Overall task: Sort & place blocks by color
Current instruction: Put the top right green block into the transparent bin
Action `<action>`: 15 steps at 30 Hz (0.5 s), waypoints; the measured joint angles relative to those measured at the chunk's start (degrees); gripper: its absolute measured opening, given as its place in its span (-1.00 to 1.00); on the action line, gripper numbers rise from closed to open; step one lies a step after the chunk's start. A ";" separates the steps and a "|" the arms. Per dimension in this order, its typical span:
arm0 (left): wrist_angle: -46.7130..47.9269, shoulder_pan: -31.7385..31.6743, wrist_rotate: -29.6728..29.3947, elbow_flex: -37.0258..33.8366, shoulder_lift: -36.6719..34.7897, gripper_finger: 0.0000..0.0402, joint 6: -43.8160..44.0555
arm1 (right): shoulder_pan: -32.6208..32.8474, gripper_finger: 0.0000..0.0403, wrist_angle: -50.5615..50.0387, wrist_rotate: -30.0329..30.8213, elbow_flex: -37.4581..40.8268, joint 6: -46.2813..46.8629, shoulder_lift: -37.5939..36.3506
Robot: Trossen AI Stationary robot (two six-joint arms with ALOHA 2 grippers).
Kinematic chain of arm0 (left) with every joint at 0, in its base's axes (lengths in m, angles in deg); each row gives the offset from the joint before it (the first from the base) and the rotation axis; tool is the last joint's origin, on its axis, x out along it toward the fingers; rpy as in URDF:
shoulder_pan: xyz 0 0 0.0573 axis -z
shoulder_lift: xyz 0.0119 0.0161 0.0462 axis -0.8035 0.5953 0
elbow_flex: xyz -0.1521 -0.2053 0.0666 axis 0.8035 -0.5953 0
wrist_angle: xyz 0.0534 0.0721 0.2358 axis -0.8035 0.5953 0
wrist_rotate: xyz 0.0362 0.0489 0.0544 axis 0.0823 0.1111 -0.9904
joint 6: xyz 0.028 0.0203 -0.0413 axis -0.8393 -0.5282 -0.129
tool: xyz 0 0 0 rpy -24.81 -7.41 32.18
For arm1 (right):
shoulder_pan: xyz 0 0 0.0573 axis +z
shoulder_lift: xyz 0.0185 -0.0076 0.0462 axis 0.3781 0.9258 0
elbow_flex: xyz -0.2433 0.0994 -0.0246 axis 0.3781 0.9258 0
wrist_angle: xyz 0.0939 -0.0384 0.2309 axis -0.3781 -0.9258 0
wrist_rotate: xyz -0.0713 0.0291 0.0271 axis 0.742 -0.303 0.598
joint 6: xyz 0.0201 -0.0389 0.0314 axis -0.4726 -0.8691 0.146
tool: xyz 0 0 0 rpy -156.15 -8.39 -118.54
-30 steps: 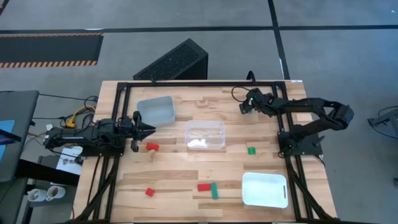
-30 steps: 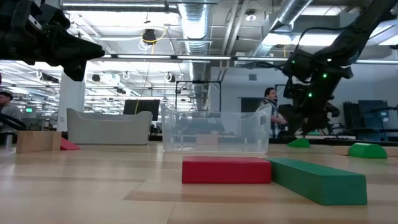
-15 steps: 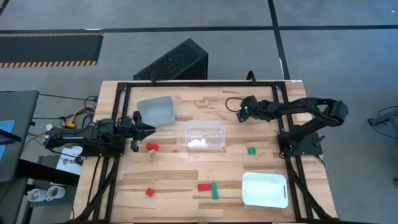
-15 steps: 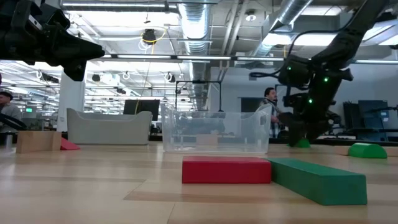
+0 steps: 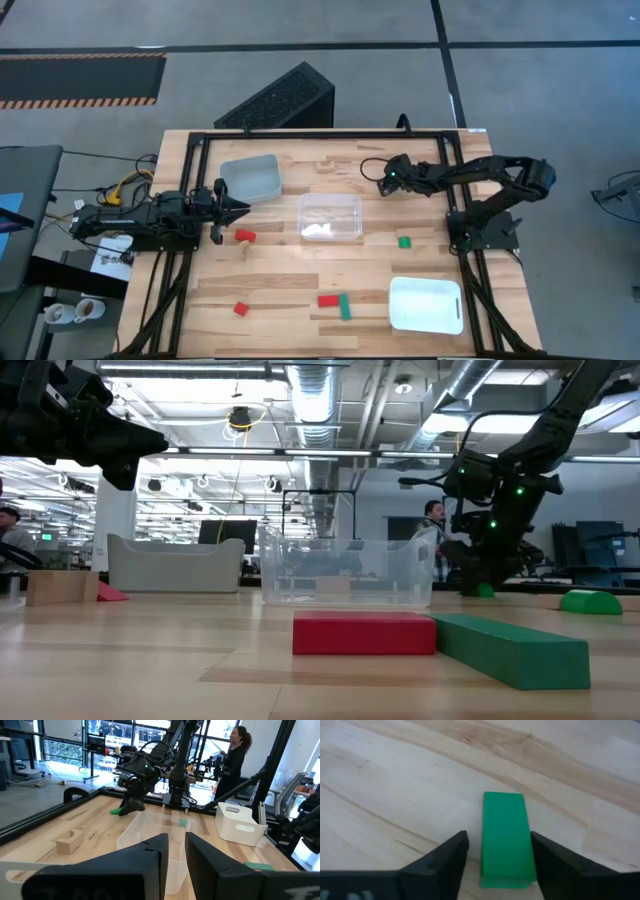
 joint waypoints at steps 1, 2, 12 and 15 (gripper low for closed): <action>0.01 0.00 0.00 0.02 0.01 -0.74 0.00 | 0.27 -0.02 0.02 -0.16 0.00 0.10 0.03; 0.00 0.01 0.00 0.00 0.00 -0.74 0.00 | 0.49 -0.10 0.02 -0.19 0.00 0.11 0.05; 0.00 0.00 0.01 0.02 0.01 -0.74 0.00 | 3.94 -0.37 -1.46 1.36 0.48 -0.73 -4.87; 0.00 -0.01 0.00 0.00 0.00 -0.74 0.00 | 5.53 -0.33 1.39 2.22 0.29 -1.34 -9.16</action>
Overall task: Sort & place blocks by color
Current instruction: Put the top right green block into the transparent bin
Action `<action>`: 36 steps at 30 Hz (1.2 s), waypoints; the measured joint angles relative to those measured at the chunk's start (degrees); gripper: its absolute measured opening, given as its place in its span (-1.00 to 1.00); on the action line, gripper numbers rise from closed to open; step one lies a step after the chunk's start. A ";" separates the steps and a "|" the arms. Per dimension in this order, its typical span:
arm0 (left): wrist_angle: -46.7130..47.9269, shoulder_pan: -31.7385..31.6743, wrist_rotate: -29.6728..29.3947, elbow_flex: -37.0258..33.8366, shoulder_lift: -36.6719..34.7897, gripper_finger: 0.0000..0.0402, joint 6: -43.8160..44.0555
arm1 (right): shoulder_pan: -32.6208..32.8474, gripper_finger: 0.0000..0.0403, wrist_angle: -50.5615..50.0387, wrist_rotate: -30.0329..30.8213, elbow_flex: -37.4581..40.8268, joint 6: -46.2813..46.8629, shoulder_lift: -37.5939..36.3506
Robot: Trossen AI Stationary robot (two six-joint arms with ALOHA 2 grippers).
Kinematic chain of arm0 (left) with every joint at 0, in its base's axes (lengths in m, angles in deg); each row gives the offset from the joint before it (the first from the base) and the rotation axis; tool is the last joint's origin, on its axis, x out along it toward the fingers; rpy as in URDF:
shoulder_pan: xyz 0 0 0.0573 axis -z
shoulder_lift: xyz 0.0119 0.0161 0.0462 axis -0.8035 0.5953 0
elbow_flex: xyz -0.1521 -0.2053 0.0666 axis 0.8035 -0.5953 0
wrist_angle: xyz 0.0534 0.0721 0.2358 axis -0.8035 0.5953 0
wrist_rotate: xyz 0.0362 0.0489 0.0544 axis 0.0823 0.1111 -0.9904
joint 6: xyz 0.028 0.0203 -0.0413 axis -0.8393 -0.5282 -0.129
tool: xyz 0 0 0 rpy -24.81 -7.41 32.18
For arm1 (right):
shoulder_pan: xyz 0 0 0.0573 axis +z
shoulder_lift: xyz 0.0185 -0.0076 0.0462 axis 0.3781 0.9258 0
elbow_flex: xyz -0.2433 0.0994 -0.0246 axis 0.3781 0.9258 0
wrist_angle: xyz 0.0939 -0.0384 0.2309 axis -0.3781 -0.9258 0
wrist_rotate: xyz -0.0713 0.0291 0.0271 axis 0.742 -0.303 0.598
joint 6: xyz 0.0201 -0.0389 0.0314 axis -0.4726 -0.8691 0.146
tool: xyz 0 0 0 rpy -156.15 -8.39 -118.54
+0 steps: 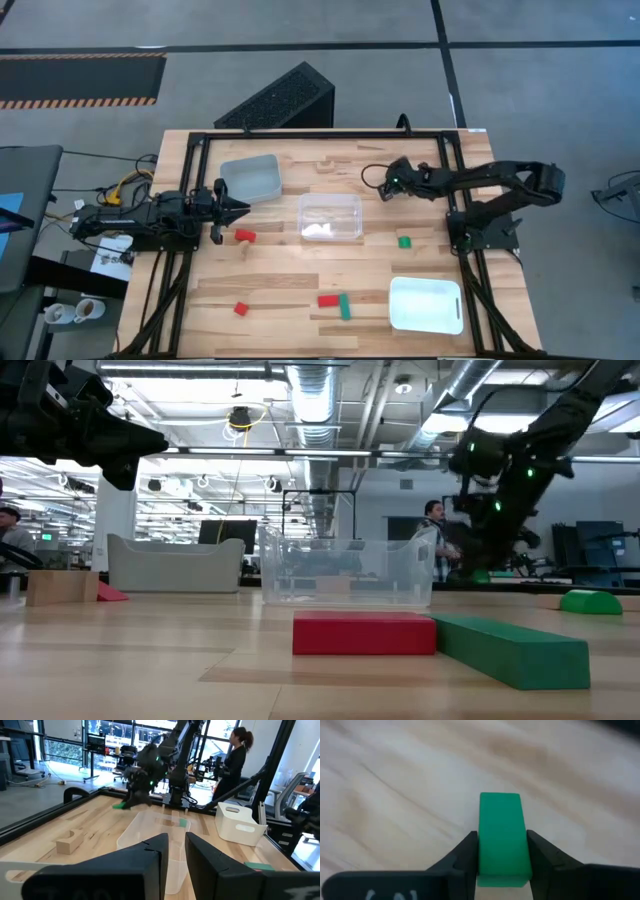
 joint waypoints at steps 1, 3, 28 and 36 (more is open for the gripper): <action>0.00 0.00 0.00 0.01 0.01 -0.74 0.00 | 0.72 -0.30 0.82 0.06 -0.01 -0.63 -1.39; 0.01 0.01 0.00 0.01 0.01 -0.74 0.00 | 2.63 -0.24 2.96 0.08 0.02 -2.23 -4.03; 0.01 0.01 0.00 0.02 0.01 -0.74 0.00 | 30.03 -0.30 42.41 -1.03 -0.18 -20.18 1.02; 0.02 0.02 0.00 0.01 0.00 -0.74 0.00 | 31.44 -0.21 46.78 -3.48 -1.90 -20.20 6.75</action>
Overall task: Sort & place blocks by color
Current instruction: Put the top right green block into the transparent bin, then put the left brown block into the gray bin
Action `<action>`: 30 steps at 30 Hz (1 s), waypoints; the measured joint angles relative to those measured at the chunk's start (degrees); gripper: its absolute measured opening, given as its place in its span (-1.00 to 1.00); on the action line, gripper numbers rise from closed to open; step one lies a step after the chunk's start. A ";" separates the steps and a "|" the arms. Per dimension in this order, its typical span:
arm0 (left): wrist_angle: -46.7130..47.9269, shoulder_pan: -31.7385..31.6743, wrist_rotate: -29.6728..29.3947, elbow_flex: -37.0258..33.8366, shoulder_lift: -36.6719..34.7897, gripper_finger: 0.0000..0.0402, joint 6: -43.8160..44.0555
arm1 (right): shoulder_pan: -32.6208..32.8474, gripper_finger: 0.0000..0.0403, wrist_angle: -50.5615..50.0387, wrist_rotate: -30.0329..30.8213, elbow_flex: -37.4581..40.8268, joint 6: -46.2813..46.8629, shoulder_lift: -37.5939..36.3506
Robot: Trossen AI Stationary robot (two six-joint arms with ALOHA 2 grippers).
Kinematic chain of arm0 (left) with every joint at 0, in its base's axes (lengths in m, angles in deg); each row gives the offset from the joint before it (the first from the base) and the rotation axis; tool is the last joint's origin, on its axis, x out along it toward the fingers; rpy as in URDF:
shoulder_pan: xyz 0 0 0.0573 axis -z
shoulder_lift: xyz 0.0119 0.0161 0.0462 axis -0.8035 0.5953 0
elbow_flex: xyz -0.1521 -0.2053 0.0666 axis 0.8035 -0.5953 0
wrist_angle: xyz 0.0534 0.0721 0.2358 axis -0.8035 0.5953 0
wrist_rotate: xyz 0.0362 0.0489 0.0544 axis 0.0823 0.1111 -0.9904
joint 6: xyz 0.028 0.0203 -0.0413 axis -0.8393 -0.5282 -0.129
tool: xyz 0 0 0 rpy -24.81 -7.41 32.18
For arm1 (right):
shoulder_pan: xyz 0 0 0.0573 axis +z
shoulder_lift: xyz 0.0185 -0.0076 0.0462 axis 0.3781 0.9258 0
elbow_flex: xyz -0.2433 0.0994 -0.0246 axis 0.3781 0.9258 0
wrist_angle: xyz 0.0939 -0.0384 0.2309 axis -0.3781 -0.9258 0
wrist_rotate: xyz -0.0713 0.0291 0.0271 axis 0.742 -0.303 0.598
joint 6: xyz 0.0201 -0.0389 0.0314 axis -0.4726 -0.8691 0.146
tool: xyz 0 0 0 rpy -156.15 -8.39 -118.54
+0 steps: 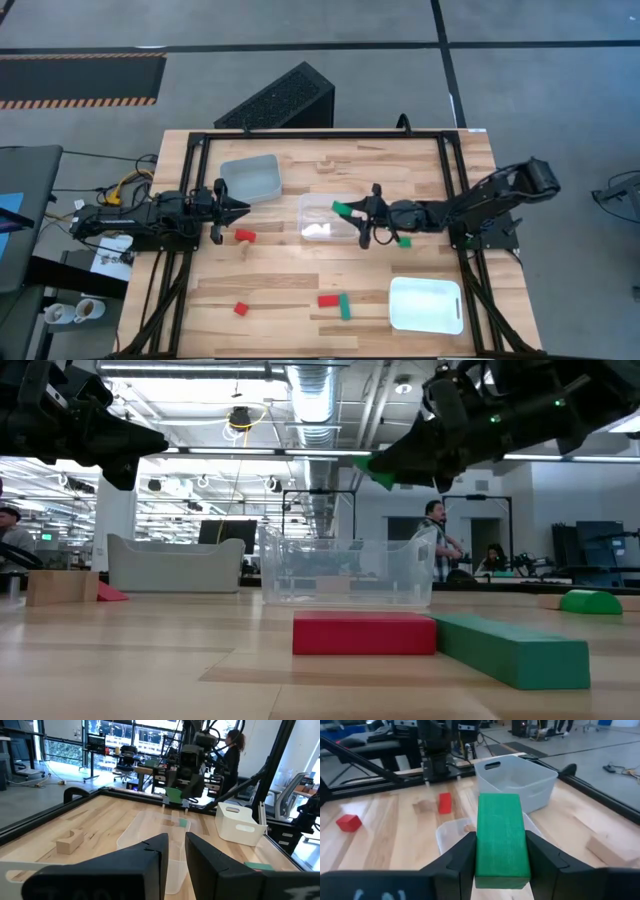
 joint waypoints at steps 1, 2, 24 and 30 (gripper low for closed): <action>0.00 -0.02 0.00 0.02 0.00 -0.74 0.00 | 0.02 -0.20 0.11 -0.60 -0.43 -0.01 0.70; 0.01 0.00 0.00 -0.01 0.01 -0.74 0.00 | 0.02 -0.21 0.11 -0.90 -0.79 -0.01 1.44; -0.02 0.01 0.00 0.00 0.00 -0.74 0.00 | -3.55 -0.12 -25.82 -2.35 -21.45 5.60 15.57; -0.01 -0.02 0.00 0.00 0.02 -0.74 0.00 | -4.62 -0.15 -35.28 -2.39 -25.54 6.66 16.92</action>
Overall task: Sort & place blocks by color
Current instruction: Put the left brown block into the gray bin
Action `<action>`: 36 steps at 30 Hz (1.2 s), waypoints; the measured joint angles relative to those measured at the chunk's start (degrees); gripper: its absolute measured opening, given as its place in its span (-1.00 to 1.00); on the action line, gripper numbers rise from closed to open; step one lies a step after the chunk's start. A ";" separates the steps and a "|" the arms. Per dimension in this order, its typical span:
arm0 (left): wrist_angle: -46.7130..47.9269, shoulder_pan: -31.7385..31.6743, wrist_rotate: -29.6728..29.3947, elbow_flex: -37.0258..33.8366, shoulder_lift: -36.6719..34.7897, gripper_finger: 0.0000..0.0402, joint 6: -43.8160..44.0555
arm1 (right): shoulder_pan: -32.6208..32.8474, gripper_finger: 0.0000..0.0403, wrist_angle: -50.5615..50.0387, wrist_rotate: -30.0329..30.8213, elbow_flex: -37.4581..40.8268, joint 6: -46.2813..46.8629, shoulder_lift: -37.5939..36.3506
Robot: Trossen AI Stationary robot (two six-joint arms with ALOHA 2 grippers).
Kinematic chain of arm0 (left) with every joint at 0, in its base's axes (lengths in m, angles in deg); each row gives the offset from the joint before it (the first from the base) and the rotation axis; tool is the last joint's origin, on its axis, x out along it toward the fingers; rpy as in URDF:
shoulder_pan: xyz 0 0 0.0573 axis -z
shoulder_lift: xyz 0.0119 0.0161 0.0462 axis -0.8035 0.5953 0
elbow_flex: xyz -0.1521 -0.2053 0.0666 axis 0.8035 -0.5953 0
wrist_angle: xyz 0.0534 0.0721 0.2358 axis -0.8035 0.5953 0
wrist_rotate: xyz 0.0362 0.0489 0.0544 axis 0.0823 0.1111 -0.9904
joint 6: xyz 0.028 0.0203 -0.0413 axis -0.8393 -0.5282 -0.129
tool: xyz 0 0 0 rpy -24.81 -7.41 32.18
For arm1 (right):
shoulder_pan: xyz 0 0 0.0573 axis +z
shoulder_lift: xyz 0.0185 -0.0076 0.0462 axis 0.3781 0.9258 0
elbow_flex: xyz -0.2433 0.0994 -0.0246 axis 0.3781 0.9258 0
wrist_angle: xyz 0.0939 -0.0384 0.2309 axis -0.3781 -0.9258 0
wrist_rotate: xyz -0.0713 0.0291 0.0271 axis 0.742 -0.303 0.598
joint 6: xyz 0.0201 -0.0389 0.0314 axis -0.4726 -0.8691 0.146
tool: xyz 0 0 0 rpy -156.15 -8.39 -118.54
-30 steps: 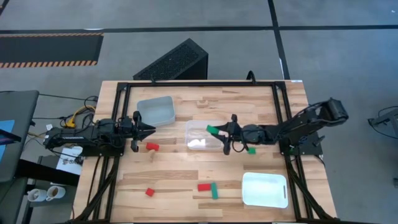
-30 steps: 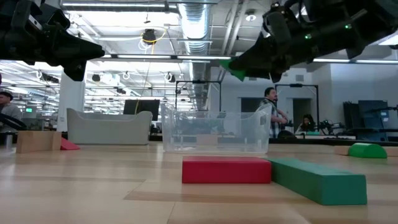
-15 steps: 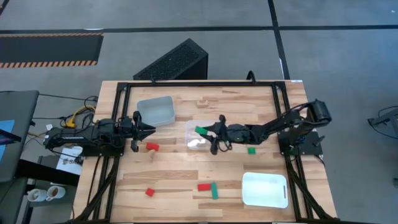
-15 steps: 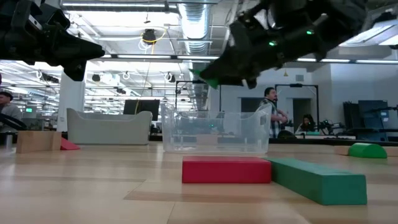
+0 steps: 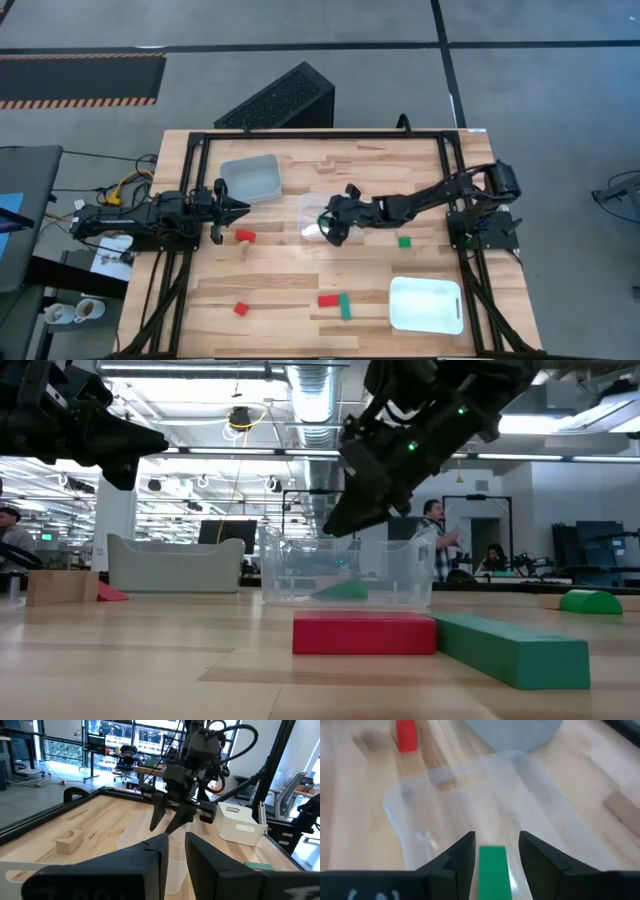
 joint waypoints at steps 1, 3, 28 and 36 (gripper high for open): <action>0.00 0.02 0.00 0.01 0.00 -0.74 0.00 | -0.04 -0.14 -0.38 -0.01 -0.44 0.00 0.03; 0.00 0.02 0.00 0.00 -0.02 -0.74 0.00 | -0.06 -0.11 -0.56 0.01 -0.94 -0.02 0.01; 0.00 0.01 0.00 0.02 0.00 -0.74 0.00 | 5.04 -0.16 8.19 0.07 -3.68 -11.13 -0.21; 0.00 0.02 0.00 0.02 -0.01 -0.74 0.00 | 5.01 -0.17 8.19 0.10 -3.66 -11.13 -0.21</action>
